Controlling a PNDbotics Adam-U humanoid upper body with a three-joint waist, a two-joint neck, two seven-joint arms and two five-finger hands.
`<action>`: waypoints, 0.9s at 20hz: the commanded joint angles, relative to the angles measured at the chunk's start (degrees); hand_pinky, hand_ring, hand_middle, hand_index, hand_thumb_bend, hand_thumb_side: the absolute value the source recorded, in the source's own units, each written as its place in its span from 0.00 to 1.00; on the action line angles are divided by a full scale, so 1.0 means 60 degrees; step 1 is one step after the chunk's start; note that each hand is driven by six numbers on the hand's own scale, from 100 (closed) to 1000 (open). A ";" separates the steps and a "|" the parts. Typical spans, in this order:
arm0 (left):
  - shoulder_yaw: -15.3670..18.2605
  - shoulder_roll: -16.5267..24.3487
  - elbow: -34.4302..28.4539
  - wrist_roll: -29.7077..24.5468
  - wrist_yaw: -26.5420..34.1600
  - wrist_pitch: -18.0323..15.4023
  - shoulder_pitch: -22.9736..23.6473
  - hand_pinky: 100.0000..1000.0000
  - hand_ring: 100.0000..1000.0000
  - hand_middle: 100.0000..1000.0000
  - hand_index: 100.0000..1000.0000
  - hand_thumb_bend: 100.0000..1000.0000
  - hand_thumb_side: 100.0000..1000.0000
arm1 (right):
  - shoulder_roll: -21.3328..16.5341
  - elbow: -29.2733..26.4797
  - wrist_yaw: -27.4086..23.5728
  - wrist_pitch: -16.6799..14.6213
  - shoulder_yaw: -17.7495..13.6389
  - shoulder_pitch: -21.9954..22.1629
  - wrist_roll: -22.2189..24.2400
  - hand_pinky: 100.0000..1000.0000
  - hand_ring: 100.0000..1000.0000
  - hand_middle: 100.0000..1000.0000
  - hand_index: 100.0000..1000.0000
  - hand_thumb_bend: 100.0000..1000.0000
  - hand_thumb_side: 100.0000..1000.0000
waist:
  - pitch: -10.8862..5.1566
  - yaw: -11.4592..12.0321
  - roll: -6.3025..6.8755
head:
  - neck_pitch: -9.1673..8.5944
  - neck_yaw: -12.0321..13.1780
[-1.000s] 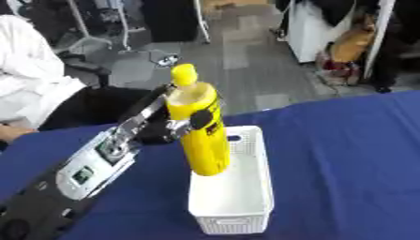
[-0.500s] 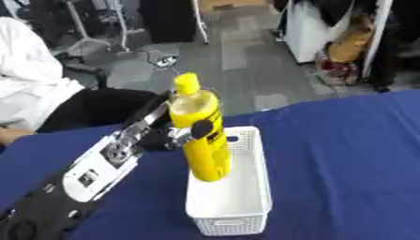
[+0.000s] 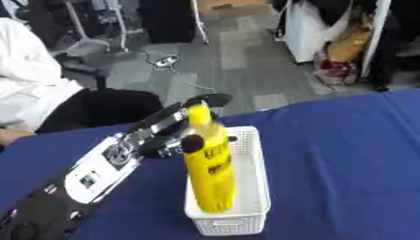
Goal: Pick up objects on the table and place them in the box.
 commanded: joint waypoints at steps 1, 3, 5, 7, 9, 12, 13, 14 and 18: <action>0.0240 0.0226 -0.0029 -0.0189 0.0075 -0.0058 -0.0223 0.95 1.00 1.00 1.00 0.84 0.97 | -0.0076 -0.0097 -0.0030 -0.0026 -0.0005 -0.0142 -0.0007 0.21 0.30 0.42 0.63 0.00 0.96 | -0.0153 0.0024 -0.0043 | -0.0069 0.0025; 0.0269 0.0245 -0.0046 -0.0177 0.0084 -0.0104 -0.0231 0.94 1.00 1.00 1.00 0.86 0.97 | -0.0083 -0.0097 -0.0023 -0.0026 -0.0006 -0.0135 -0.0011 0.21 0.30 0.42 0.63 0.00 0.96 | -0.0156 0.0035 -0.0043 | -0.0067 0.0019; 0.0295 0.0261 -0.0047 -0.0126 0.0092 -0.0148 -0.0216 0.94 1.00 1.00 1.00 0.86 0.97 | -0.0088 -0.0097 -0.0018 -0.0026 -0.0008 -0.0131 -0.0017 0.21 0.30 0.42 0.63 0.00 0.96 | -0.0159 0.0046 -0.0045 | -0.0071 0.0015; 0.0314 0.0279 -0.0039 -0.0078 0.0097 -0.0155 -0.0191 0.93 1.00 1.00 1.00 0.85 0.98 | -0.0093 -0.0097 -0.0013 -0.0034 -0.0011 -0.0128 -0.0022 0.21 0.30 0.42 0.63 0.00 0.96 | -0.0162 0.0057 -0.0048 | -0.0074 0.0010; 0.0333 0.0285 -0.0052 -0.0024 0.0124 -0.0181 -0.0159 0.91 1.00 1.00 1.00 0.84 0.95 | -0.0102 -0.0097 -0.0007 -0.0039 -0.0012 -0.0120 -0.0028 0.21 0.30 0.42 0.63 0.00 0.96 | -0.0168 0.0072 -0.0052 | -0.0078 0.0001; 0.0363 0.0283 -0.0080 0.0131 0.0180 -0.0288 -0.0136 0.89 1.00 1.00 1.00 0.83 0.94 | -0.0119 -0.0097 0.0006 -0.0037 -0.0007 -0.0106 -0.0028 0.21 0.30 0.42 0.63 0.00 0.96 | -0.0169 0.0100 -0.0066 | -0.0079 -0.0005; 0.0374 0.0291 -0.0097 0.0193 0.0204 -0.0324 -0.0127 0.88 0.99 1.00 1.00 0.81 0.91 | -0.0125 -0.0097 0.0009 -0.0038 -0.0009 -0.0099 -0.0030 0.21 0.30 0.42 0.63 0.00 0.96 | -0.0170 0.0111 -0.0071 | -0.0075 -0.0005; 0.0402 0.0308 -0.0132 0.0286 0.0248 -0.0375 -0.0105 0.86 0.98 1.00 1.00 0.78 0.91 | -0.0138 -0.0097 0.0014 -0.0040 -0.0012 -0.0086 -0.0031 0.21 0.30 0.42 0.63 0.00 0.96 | -0.0175 0.0132 -0.0075 | -0.0075 -0.0011; 0.0494 0.0417 -0.0131 0.0816 0.0424 -0.0584 0.0081 0.80 0.93 1.00 1.00 0.72 0.88 | -0.0226 -0.0097 0.0053 -0.0005 -0.0009 0.0044 -0.0036 0.21 0.30 0.42 0.63 0.00 0.96 | -0.0274 0.0291 -0.0074 | -0.0050 -0.0034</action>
